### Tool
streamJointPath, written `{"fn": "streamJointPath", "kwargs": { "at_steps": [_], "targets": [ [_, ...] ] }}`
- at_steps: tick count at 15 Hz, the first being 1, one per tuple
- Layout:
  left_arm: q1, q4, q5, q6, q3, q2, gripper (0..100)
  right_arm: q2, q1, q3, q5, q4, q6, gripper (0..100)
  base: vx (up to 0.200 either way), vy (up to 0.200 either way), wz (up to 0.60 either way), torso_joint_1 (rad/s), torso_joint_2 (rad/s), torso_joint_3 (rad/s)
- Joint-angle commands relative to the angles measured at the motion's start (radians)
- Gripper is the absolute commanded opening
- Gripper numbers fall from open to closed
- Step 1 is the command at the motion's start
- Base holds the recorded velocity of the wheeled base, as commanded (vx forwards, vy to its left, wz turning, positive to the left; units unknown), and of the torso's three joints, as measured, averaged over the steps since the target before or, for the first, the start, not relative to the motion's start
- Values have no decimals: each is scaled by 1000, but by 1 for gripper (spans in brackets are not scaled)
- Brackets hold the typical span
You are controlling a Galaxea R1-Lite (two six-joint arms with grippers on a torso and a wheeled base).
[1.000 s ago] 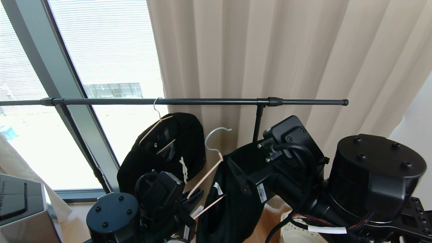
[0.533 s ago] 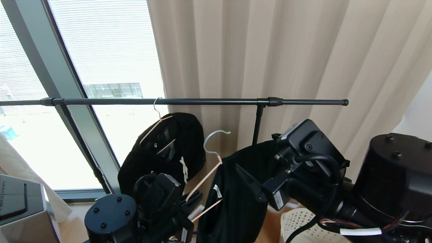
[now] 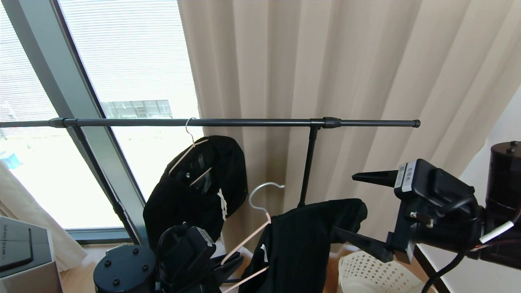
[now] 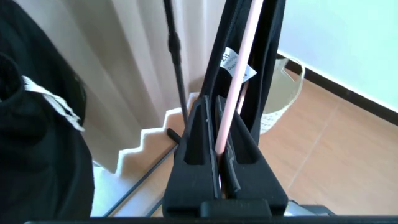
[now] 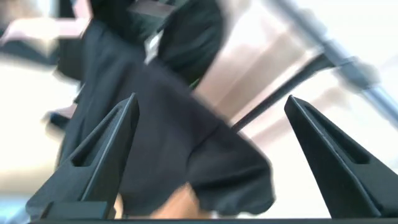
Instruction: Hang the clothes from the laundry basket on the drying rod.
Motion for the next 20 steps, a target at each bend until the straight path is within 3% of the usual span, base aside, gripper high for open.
{"fn": "streamJointPath", "kwargs": {
  "at_steps": [1, 3, 4, 6, 9, 15, 20],
  "targets": [
    [0, -1, -11, 20, 19, -1, 0, -22, -177, -176, 193, 254, -163, 100, 0, 0, 0, 0, 0, 0],
    [-3, -1, -14, 34, 24, 1, 0, 22, -252, -316, 307, 529, -369, 100, 0, 0, 0, 0, 0, 0],
    [-5, -1, -36, 35, 29, 1, 0, 99, -302, -455, 419, 778, -545, 100, 0, 0, 0, 0, 0, 0],
    [-6, -1, -65, 54, 41, -8, 0, 192, -304, -575, 488, 994, -633, 100, 0, 0, 0, 0, 0, 0],
    [-17, -1, -77, 57, 47, -21, 0, 269, -233, -578, 544, 997, -614, 100, 0, 0, 0, 0, 0, 0],
    [-28, -1, -76, 57, 48, -42, 0, 341, -144, -563, 538, 989, -594, 100, 0, 0, 0, 0, 0, 0],
    [-42, -1, -74, 57, 50, -50, 0, 412, -117, -567, 538, 911, -565, 100, 0, 0, 0, 0, 0, 0]
  ]
}}
